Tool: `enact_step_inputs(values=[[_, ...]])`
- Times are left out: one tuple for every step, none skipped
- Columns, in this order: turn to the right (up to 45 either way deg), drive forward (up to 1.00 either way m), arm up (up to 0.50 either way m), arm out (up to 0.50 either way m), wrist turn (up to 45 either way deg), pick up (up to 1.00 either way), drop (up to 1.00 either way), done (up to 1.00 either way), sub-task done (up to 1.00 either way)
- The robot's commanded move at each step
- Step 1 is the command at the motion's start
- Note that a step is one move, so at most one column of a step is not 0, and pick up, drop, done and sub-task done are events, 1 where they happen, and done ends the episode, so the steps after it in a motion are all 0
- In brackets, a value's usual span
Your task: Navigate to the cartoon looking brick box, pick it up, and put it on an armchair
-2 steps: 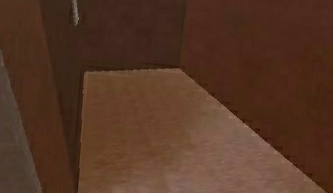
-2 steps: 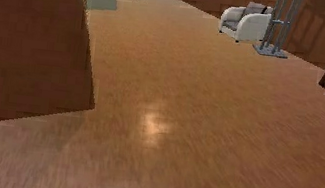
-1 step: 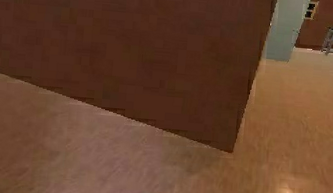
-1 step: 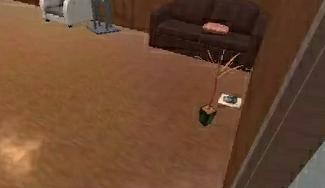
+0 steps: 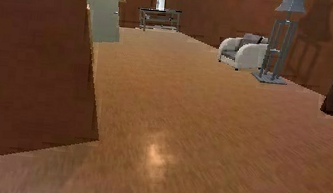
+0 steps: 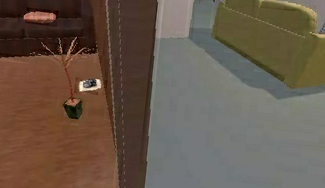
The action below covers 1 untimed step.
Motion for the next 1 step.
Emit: enact_step_inputs(values=[[9.0,0.0,0.0,0.0,0.0,0.0,0.0,0.0,0.0]])
